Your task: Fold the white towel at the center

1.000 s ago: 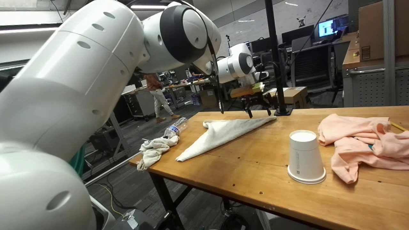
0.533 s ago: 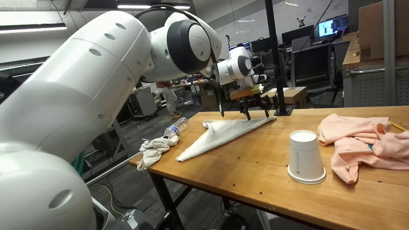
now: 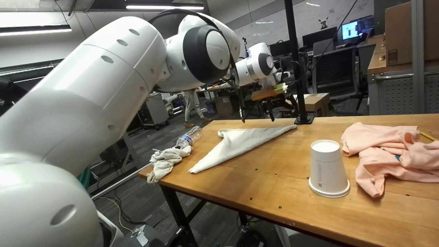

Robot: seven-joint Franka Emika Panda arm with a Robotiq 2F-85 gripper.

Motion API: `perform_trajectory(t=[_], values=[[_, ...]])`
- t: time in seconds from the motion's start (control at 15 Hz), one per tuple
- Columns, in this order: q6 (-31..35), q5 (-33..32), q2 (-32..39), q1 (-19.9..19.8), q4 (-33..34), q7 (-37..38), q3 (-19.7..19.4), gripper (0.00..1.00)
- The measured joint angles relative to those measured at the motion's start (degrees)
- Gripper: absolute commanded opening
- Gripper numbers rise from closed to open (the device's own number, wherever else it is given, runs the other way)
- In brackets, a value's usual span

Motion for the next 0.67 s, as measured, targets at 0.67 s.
perform_trajectory(t=[0.67], values=[[-2.0,0.0,3.9,-1.8,2.1,-0.1,-0.5,0.74]])
